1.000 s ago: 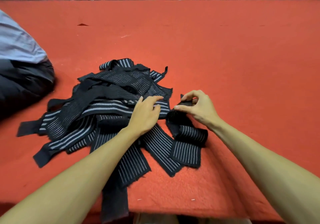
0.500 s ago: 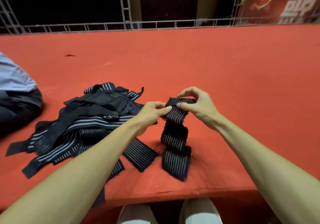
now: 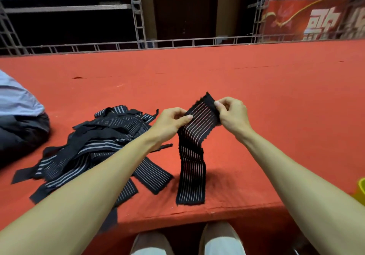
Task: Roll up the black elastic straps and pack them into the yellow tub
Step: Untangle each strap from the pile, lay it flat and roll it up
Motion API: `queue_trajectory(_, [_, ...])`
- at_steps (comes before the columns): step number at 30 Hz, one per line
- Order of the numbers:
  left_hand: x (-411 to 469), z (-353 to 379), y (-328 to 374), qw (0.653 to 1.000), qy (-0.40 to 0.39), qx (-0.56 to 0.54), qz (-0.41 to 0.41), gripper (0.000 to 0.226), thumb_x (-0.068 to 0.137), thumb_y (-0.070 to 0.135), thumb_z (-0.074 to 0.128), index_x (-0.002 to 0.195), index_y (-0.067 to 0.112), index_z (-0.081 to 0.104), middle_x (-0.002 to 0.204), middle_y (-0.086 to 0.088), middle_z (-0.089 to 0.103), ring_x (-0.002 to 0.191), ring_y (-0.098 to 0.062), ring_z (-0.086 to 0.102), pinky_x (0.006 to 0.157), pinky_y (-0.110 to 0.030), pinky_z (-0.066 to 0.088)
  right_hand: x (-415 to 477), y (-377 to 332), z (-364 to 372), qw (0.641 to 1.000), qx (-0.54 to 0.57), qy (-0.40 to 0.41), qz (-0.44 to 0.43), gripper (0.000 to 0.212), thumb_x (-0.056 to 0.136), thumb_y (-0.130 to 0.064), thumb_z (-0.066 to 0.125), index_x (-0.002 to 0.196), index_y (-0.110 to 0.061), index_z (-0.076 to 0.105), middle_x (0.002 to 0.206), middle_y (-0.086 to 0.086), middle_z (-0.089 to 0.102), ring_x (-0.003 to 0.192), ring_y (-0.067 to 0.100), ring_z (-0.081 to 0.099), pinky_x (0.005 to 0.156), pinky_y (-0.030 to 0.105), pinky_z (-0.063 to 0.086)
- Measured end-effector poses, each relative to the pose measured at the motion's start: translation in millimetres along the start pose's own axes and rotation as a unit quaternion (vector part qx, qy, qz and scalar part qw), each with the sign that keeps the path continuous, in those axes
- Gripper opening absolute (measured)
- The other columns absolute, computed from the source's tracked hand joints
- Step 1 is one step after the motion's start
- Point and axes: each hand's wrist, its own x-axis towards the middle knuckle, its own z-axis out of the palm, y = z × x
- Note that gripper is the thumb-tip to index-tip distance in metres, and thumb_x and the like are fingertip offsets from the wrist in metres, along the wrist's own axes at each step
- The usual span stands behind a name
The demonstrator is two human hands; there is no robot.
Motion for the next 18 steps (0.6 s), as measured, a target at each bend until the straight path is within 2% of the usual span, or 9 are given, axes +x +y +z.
queue_trajectory(1, [-3, -1, 4, 1.0, -0.011, 0.004, 0.001, 0.009, 0.096, 0.019, 0.059, 0.097, 0.014, 0.065, 0.086, 0.004, 0.068, 0.071, 0.0, 0.062, 0.061, -0.011, 0.045, 0, -4, -2, 1.0, -0.001, 0.002, 0.002, 0.019, 0.095, -0.019, 0.057, 0.078, -0.016, 0.064, 0.069, 0.002, 0.066, 0.055, 0.017, 0.061, 0.056, 0.033, 0.051])
queue_trajectory(3, [-11, -1, 13, 0.999, -0.041, 0.008, -0.006, 0.009, 0.097, 0.019, 0.057, 0.1, 0.013, 0.063, 0.088, 0.003, 0.068, 0.067, 0.004, 0.062, 0.057, -0.01, 0.044, -1, -14, -7, 1.0, 0.007, 0.011, 0.001, 0.019, 0.095, -0.021, 0.056, 0.079, -0.017, 0.065, 0.07, -0.004, 0.065, 0.061, 0.012, 0.059, 0.06, 0.03, 0.047])
queue_trajectory(4, [-16, -1, 18, 0.998, -0.058, 0.01, -0.014, 0.01, 0.097, 0.019, 0.057, 0.103, 0.013, 0.062, 0.092, 0.001, 0.069, 0.069, 0.004, 0.063, 0.057, -0.009, 0.045, -2, -22, -10, 0.999, 0.038, 0.012, 0.004, 0.019, 0.095, -0.022, 0.057, 0.079, -0.018, 0.065, 0.069, -0.008, 0.064, 0.062, 0.008, 0.058, 0.06, 0.028, 0.045])
queue_trajectory(7, [-26, -4, 27, 0.992, -0.112, 0.022, -0.043, 0.018, 0.096, 0.018, 0.058, 0.113, 0.01, 0.061, 0.107, -0.008, 0.07, 0.083, -0.005, 0.066, 0.062, -0.014, 0.049, -6, -40, -22, 0.99, 0.14, -0.018, 0.019, 0.022, 0.095, -0.023, 0.06, 0.074, -0.022, 0.065, 0.057, -0.015, 0.059, 0.051, -0.001, 0.049, 0.05, 0.02, 0.038])
queue_trajectory(10, [-33, -2, 45, 0.987, -0.154, -0.01, -0.046, 0.024, 0.097, 0.015, 0.057, 0.117, 0.003, 0.061, 0.104, -0.008, 0.069, 0.085, -0.013, 0.065, 0.064, -0.022, 0.05, -7, -58, -38, 0.976, 0.21, -0.049, 0.025, 0.015, 0.092, -0.025, 0.065, 0.083, -0.015, 0.07, 0.065, -0.007, 0.063, 0.054, 0.007, 0.052, 0.048, 0.021, 0.038])
queue_trajectory(14, [-34, 5, 78, 0.972, -0.182, -0.139, -0.044, 0.028, 0.095, 0.011, 0.057, 0.121, 0.002, 0.06, 0.105, -0.006, 0.069, 0.091, -0.018, 0.067, 0.073, -0.027, 0.057, 3, -75, -57, 0.947, 0.315, -0.043, 0.046, 0.021, 0.088, -0.025, 0.07, 0.095, -0.006, 0.069, 0.078, 0.005, 0.067, 0.062, 0.014, 0.06, 0.055, 0.026, 0.05])
queue_trajectory(16, [-31, 11, 87, 0.964, -0.191, -0.181, -0.043, 0.026, 0.094, 0.01, 0.058, 0.119, 0.003, 0.06, 0.104, -0.005, 0.07, 0.089, -0.016, 0.068, 0.073, -0.027, 0.058, 9, -78, -64, 0.942, 0.327, -0.05, 0.052, 0.019, 0.087, -0.025, 0.071, 0.094, -0.007, 0.067, 0.08, 0.007, 0.067, 0.062, 0.015, 0.061, 0.057, 0.029, 0.052])
queue_trajectory(18, [-26, 19, 87, 0.959, -0.192, -0.202, -0.048, 0.024, 0.094, 0.011, 0.058, 0.116, 0.005, 0.061, 0.103, -0.004, 0.071, 0.09, -0.016, 0.068, 0.079, -0.03, 0.058, 17, -74, -67, 0.944, 0.319, -0.057, 0.056, 0.017, 0.086, -0.024, 0.071, 0.091, -0.008, 0.066, 0.079, 0.007, 0.067, 0.059, 0.015, 0.061, 0.056, 0.03, 0.053])
